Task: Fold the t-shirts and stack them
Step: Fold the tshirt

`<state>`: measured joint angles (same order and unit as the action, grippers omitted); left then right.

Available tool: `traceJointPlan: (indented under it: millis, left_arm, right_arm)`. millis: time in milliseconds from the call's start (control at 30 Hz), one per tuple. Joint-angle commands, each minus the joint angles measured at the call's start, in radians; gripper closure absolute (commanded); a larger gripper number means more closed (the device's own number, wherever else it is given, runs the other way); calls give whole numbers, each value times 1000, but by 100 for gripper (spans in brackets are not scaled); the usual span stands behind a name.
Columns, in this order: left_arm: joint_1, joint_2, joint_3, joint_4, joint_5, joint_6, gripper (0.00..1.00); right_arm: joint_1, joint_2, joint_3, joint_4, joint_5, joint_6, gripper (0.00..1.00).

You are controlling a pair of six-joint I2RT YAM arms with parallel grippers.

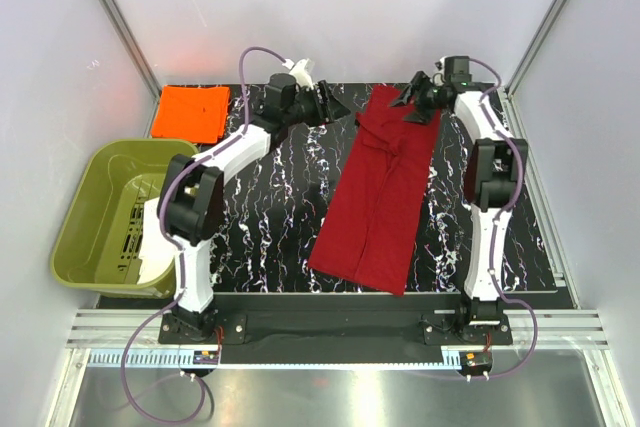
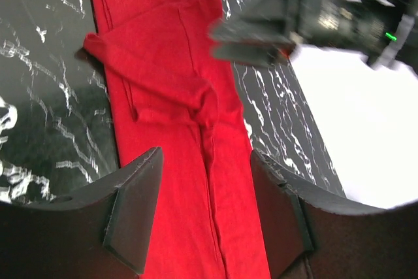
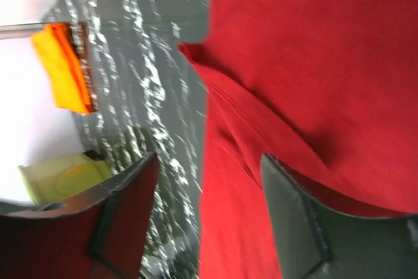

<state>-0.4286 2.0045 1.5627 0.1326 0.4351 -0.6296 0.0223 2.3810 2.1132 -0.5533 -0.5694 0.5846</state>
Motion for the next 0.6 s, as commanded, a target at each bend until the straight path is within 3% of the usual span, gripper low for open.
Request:
traceJointPlan:
  millis: [0, 267, 567]
  left_arm:
    - [-1, 65, 104, 99, 39, -41, 39]
    - [-1, 53, 76, 76, 14, -55, 39]
    - [-1, 30, 46, 30, 25, -44, 41]
  right_arm:
    - [-4, -123, -94, -46, 95, -135, 26]
    - [-9, -161, -225, -25, 86, -63, 23]
    - [-10, -191, -395, 136, 65, 73, 40]
